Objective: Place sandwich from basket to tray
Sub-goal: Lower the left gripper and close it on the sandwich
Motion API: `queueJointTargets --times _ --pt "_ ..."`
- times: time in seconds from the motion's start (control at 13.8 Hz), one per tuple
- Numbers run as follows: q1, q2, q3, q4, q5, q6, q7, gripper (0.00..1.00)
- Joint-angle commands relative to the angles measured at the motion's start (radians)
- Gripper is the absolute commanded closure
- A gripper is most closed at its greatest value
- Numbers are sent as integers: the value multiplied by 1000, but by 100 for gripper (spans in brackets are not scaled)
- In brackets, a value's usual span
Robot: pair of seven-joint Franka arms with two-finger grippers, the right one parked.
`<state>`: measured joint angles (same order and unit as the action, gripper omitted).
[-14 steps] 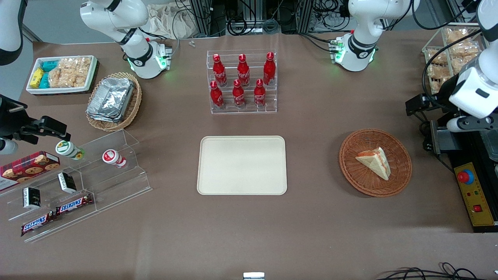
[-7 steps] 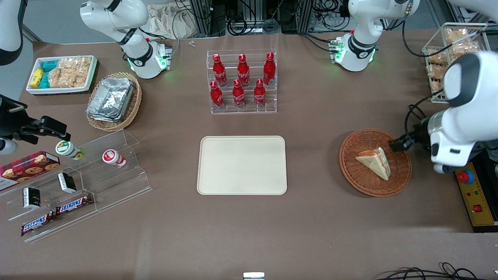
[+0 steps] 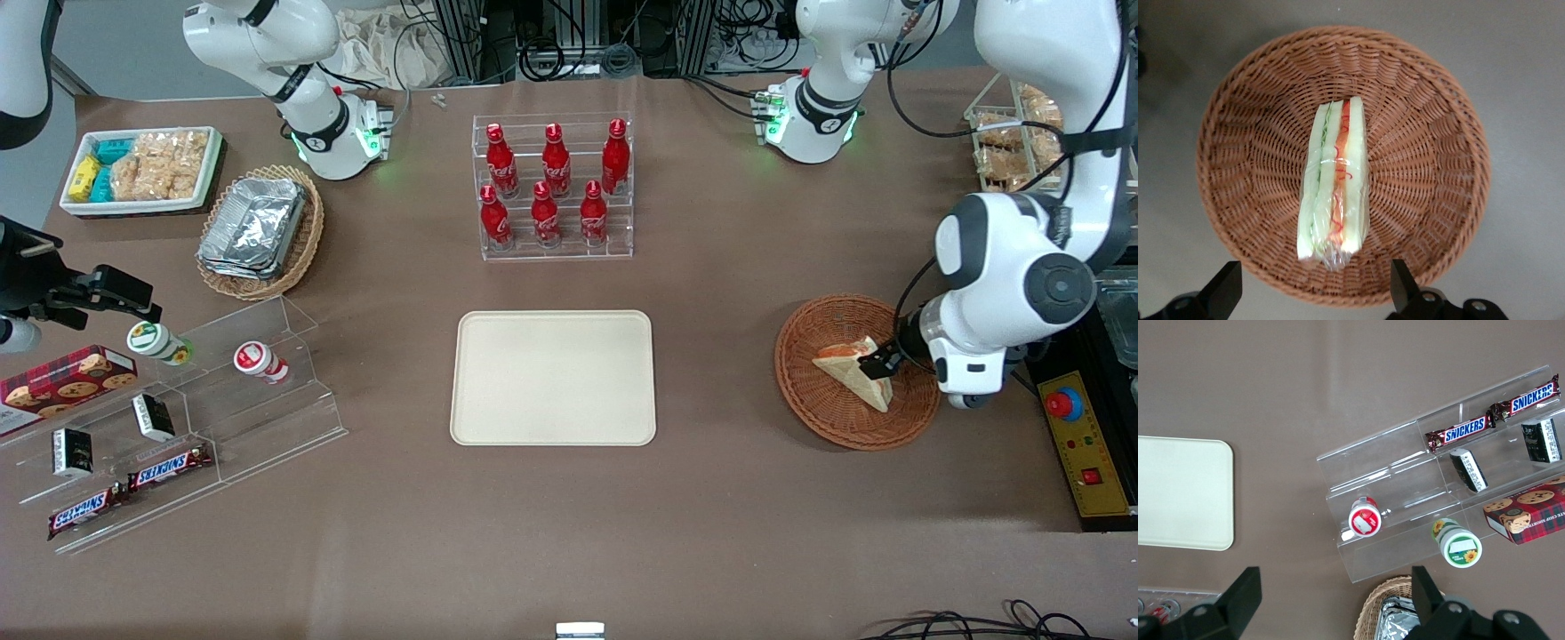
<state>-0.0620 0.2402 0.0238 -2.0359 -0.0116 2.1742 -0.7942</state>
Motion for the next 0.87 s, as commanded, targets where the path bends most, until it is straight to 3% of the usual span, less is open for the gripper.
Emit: queueJointTargets --times 0.0,0.22,0.29,0.36,0.43,0.8 --pt "7 -30 10 -157 15 189 -27 0" --pt "10 40 10 -176 13 289 -25 4" --pt "10 47 10 -176 7 303 -26 33" --pt "11 48 10 -176 2 305 -27 75" --pt "13 50 10 -173 1 305 -27 100" --pt "13 24 10 -159 -1 289 -23 100"
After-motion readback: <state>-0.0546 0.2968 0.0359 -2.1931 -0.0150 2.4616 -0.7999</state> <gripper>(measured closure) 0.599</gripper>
